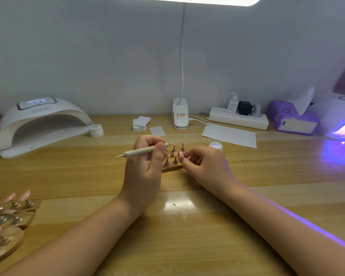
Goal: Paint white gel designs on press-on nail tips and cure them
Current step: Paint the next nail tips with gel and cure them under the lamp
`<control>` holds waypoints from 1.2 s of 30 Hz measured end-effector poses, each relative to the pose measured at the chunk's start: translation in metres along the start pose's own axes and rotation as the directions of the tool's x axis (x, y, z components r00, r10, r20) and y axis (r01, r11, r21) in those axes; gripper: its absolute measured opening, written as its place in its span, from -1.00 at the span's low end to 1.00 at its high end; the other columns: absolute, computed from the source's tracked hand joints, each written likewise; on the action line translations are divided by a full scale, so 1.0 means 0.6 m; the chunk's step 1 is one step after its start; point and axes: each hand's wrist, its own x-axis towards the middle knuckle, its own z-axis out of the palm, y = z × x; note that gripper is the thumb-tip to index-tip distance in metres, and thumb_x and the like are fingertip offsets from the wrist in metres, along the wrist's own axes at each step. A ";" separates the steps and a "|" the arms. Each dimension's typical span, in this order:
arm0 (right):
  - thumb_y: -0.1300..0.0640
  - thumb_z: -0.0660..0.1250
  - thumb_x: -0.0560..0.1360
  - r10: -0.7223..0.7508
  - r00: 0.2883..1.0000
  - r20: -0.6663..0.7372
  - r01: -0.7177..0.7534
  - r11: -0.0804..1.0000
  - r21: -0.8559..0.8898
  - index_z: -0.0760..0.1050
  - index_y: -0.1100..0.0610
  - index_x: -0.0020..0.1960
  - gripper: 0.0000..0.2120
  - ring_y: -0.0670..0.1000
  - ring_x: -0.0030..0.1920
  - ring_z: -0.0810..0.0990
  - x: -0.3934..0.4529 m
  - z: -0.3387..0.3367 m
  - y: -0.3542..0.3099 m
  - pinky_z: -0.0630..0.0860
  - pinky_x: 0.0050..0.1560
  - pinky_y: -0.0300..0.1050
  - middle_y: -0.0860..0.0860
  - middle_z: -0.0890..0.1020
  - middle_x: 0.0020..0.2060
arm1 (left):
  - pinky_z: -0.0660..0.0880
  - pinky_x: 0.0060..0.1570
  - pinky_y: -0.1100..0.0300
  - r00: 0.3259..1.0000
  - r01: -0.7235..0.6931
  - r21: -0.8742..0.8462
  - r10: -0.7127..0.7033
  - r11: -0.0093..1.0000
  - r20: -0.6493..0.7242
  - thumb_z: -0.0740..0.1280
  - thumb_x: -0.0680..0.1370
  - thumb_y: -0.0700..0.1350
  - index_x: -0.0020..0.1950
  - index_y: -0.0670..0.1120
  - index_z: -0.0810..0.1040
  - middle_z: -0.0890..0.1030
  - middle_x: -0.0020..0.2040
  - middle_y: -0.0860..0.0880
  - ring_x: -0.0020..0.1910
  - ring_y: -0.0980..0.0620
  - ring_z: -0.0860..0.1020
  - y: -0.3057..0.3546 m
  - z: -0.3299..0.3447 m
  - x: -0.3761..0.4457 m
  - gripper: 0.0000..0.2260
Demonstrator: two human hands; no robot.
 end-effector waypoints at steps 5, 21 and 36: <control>0.06 0.35 0.49 0.040 0.999 0.021 -0.036 0.985 -0.171 0.67 -0.01 -0.02 -0.86 -0.13 -0.32 0.49 0.004 0.003 0.006 0.41 -0.30 -0.18 -0.16 0.54 -0.39 | 0.53 -0.24 0.19 1.000 0.010 -0.005 -0.010 1.000 0.003 0.19 0.59 -0.08 -0.03 0.04 0.46 0.57 -0.27 0.02 -0.24 0.10 0.57 0.004 0.002 -0.001 -0.93; -0.11 0.29 0.50 -0.163 0.986 -0.016 0.135 0.865 -0.484 0.61 0.11 -0.20 -0.69 -0.02 -0.37 0.52 -0.001 -0.027 -0.004 0.52 -0.36 -0.11 -0.02 0.59 -0.41 | 0.51 -0.28 0.33 0.999 0.015 -0.029 -0.014 0.999 0.031 0.19 0.58 -0.07 -0.04 0.08 0.45 0.58 -0.20 0.04 -0.23 0.10 0.58 0.008 -0.002 -0.002 -0.93; -0.08 0.42 0.36 0.372 0.927 0.037 -0.339 0.878 -0.338 0.02 -0.07 0.54 -0.12 0.16 0.34 0.34 0.047 -0.097 0.084 0.37 0.31 0.15 0.05 0.43 0.30 | 0.51 -0.27 0.30 0.999 0.018 -0.037 -0.017 0.999 0.043 0.19 0.59 -0.08 -0.04 0.05 0.46 0.58 -0.18 0.04 -0.23 0.09 0.57 0.007 -0.004 -0.002 -0.92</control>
